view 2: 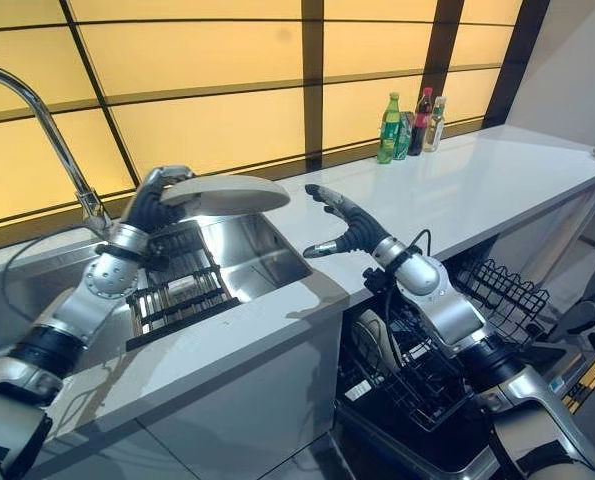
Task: Pick up plates and place into dishwasher.
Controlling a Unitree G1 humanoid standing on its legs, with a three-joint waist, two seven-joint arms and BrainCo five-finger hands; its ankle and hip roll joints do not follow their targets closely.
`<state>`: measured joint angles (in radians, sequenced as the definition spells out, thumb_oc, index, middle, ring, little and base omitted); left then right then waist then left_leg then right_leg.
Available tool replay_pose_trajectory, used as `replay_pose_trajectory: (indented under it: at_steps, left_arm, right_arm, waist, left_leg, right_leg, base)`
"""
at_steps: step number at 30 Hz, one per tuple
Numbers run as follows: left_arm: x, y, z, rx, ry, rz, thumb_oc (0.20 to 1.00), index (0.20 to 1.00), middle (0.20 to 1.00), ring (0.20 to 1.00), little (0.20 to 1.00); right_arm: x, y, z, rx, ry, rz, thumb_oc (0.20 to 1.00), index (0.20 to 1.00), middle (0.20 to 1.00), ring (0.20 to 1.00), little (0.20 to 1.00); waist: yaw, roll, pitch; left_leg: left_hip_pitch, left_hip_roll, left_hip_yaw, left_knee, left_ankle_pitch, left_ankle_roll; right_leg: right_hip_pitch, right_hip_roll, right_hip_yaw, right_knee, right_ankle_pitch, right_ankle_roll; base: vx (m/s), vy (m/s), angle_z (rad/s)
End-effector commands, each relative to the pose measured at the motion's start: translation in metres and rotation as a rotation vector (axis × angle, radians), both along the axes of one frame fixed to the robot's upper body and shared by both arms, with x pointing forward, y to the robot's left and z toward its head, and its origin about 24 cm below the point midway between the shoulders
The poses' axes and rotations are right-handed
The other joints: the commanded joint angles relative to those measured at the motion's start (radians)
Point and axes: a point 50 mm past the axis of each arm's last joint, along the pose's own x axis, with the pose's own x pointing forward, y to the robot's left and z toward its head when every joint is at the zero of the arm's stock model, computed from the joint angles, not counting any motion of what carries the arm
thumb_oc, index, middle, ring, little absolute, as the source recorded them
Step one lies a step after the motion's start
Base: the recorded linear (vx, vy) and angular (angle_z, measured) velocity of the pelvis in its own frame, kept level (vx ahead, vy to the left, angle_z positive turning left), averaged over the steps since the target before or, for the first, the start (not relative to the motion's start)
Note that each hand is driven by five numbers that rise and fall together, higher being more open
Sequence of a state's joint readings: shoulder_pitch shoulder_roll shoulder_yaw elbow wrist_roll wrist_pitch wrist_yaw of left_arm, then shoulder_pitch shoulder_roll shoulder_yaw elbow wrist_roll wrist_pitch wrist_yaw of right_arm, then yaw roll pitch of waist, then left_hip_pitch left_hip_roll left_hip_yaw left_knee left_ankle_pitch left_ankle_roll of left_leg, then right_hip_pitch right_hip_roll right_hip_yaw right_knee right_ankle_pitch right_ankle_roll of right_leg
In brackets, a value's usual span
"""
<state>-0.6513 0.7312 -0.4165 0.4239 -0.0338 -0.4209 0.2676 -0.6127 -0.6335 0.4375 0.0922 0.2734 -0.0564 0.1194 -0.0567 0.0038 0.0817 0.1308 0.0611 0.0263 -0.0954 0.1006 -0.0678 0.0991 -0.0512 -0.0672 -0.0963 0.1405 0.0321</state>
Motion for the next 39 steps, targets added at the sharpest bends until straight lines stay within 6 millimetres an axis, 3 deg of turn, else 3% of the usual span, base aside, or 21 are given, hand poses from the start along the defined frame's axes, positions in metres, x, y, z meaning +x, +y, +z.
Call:
replay_pose_trajectory:
  at_steps: [1, 20, 21, 22, 23, 32, 39]
  left_arm:
    - [0.006, -0.022, 0.041, -0.063, -0.120, -0.089, 0.200, 0.200, 0.200, 0.200, 0.200]
    - [0.007, -0.066, 0.031, -0.032, -0.022, -0.268, 0.200, 0.200, 0.200, 0.200, 0.200]
    - [0.007, -0.068, 0.030, -0.044, -0.015, -0.278, 0.200, 0.200, 0.200, 0.200, 0.200]
    - [0.007, -0.069, 0.031, -0.048, -0.012, -0.284, 0.200, 0.200, 0.200, 0.200, 0.200]
    - [0.008, -0.072, 0.030, -0.052, -0.008, -0.295, 0.200, 0.200, 0.200, 0.200, 0.200]
    - [0.005, -0.085, 0.025, -0.073, 0.017, -0.338, 0.200, 0.200, 0.200, 0.200, 0.200]
    - [0.004, -0.080, 0.028, -0.068, 0.000, -0.326, 0.200, 0.200, 0.200, 0.200, 0.200]
  right_arm:
    - [0.013, 0.009, 0.034, 0.017, -0.121, -0.021, 1.000, 1.000, 1.000, 1.000, 1.000]
    - [0.027, 0.037, 0.042, 0.044, -0.074, -0.006, 1.000, 1.000, 1.000, 1.000, 1.000]
    - [0.028, 0.039, 0.041, 0.039, -0.059, 0.000, 0.940, 0.940, 0.940, 0.940, 0.940]
    - [0.029, 0.041, 0.041, 0.036, -0.052, 0.005, 0.614, 0.614, 0.614, 0.614, 0.614]
    - [0.030, 0.044, 0.039, 0.026, -0.030, 0.018, 0.200, 0.200, 0.200, 0.200, 0.200]
    - [0.037, 0.046, 0.031, 0.030, 0.022, -0.004, 0.200, 0.200, 0.200, 0.200, 0.200]
    - [0.038, 0.034, 0.030, -0.080, -0.023, -0.062, 0.200, 0.200, 0.200, 0.200, 0.200]
  waist:
    - [0.030, -0.010, 0.000]
    - [0.052, -0.018, -0.017]
    - [0.054, -0.019, -0.019]
    - [0.054, -0.019, -0.020]
    - [0.056, -0.019, -0.021]
    - [0.062, -0.022, -0.026]
    - [0.056, -0.024, -0.027]
  left_leg:
    - [0.030, -0.069, -0.001, 0.008, -0.117, 0.041]
    - [0.033, -0.074, -0.021, 0.008, -0.118, 0.047]
    - [0.034, -0.074, -0.021, 0.008, -0.118, 0.047]
    - [0.034, -0.074, -0.020, 0.008, -0.118, 0.047]
    - [0.033, -0.073, -0.020, 0.008, -0.118, 0.046]
    - [0.036, -0.073, -0.024, 0.008, -0.120, 0.047]
    - [0.037, -0.072, -0.020, 0.008, -0.121, 0.049]
  right_leg:
    - [0.045, -0.021, -0.014, 0.009, -0.087, 0.060]
    - [0.051, -0.018, -0.014, 0.009, -0.087, 0.058]
    - [0.051, -0.018, -0.013, 0.009, -0.088, 0.058]
    - [0.051, -0.018, -0.013, 0.009, -0.088, 0.058]
    - [0.051, -0.019, -0.014, 0.009, -0.088, 0.058]
    - [0.054, -0.018, -0.013, 0.009, -0.089, 0.056]
    - [0.053, -0.017, -0.007, 0.009, -0.089, 0.057]
  base:
    - [0.00, 0.000, 0.00]
    - [0.00, 0.000, 0.00]
    - [0.00, 0.000, 0.00]
    - [0.00, 0.000, 0.00]
    - [0.00, 0.000, 0.00]
    - [0.00, 0.000, 0.00]
    - [0.00, 0.000, 0.00]
